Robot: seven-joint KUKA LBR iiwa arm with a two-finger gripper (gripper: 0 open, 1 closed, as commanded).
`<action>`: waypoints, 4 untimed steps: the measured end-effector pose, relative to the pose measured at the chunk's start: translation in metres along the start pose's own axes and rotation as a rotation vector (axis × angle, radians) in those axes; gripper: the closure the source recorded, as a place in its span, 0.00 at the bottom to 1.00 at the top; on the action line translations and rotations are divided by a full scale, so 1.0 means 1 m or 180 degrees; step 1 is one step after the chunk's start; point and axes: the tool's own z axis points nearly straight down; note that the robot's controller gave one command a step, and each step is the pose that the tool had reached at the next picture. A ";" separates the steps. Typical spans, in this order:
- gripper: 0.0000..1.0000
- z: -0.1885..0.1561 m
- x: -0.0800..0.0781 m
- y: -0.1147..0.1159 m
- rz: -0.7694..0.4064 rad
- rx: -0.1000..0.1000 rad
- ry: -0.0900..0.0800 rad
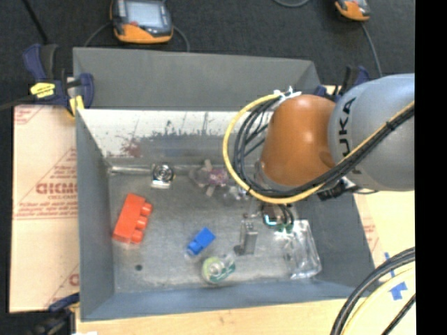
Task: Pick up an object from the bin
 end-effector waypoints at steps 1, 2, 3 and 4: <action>0.00 0.092 -0.008 0.003 0.0461 -0.0002 -0.0008; 0.00 0.089 0.016 0.008 -0.0541 0.0005 -0.0028; 0.00 0.075 -0.096 0.006 -0.1256 0.0010 -0.0045; 0.00 0.089 -0.044 -0.004 -0.2530 0.0011 -0.0024</action>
Offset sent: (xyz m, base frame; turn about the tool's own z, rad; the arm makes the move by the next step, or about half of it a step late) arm 0.0080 0.0037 -0.0905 0.1457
